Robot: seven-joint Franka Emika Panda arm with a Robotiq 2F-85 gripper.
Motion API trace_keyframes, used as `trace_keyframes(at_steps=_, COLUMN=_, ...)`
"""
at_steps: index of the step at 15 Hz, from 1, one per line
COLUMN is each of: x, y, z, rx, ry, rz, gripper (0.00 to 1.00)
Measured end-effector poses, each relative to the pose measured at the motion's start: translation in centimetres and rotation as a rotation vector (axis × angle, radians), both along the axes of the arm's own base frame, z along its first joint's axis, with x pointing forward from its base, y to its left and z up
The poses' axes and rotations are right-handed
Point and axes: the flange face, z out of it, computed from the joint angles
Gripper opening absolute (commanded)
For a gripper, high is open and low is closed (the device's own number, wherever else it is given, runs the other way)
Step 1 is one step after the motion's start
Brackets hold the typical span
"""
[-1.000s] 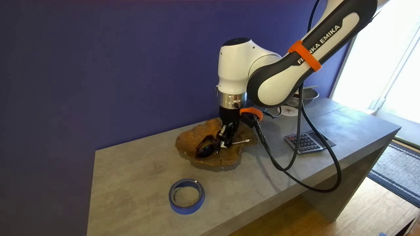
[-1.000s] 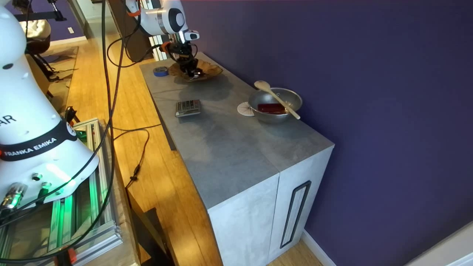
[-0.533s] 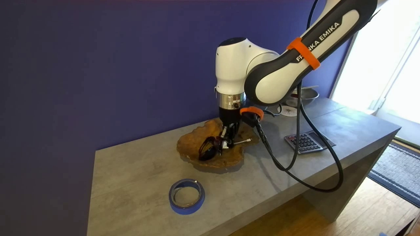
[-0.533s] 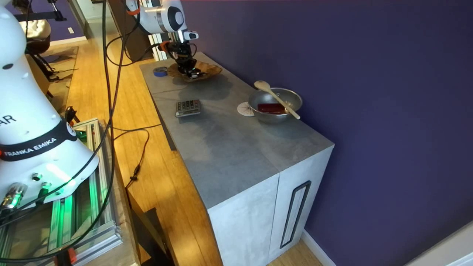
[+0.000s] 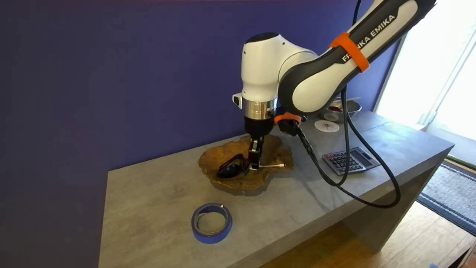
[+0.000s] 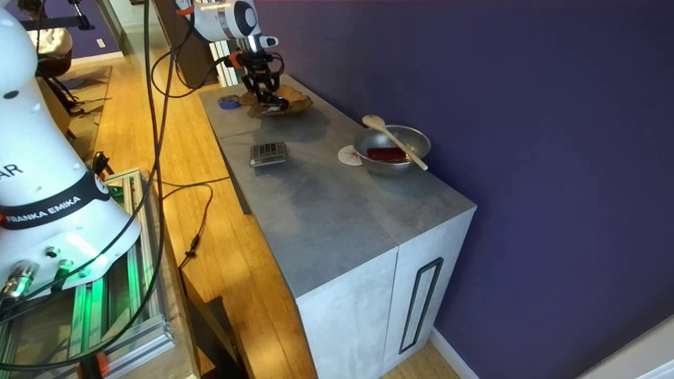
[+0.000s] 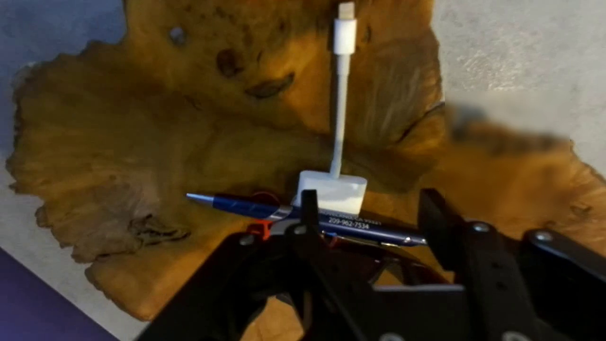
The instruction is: Pick up the white lightning digital av adapter and put it on the table
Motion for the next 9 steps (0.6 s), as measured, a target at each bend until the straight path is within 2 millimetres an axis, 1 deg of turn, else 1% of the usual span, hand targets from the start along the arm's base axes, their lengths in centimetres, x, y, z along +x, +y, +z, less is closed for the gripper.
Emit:
trace_keyframes(at_steps=1, x=0.2, y=-0.1, z=0.3, rx=0.000, ry=-0.003, rz=0.013, gripper=0.97)
trace_keyframes(at_steps=2, x=0.4, y=-0.3, z=0.4, rx=0.000, ry=-0.004, rz=0.023, gripper=0.99)
trace_keyframes(at_steps=3, x=0.7, y=-0.6, z=0.4, rx=-0.001, ry=-0.004, rz=0.024, gripper=0.98)
trace_keyframes(at_steps=5, x=1.4, y=-1.5, z=0.2, rx=-0.003, ry=-0.002, rz=0.011, gripper=0.91)
trace_keyframes(at_steps=7, x=2.2, y=-2.5, z=-0.2, rx=-0.007, ry=0.003, rz=-0.007, gripper=0.77)
trace_keyframes(at_steps=8, x=2.5, y=-3.0, z=-0.5, rx=-0.009, ry=0.006, rz=-0.015, gripper=0.61)
trace_keyframes(at_steps=9, x=2.7, y=-3.4, z=-0.8, rx=-0.012, ry=0.010, rz=-0.021, gripper=0.52)
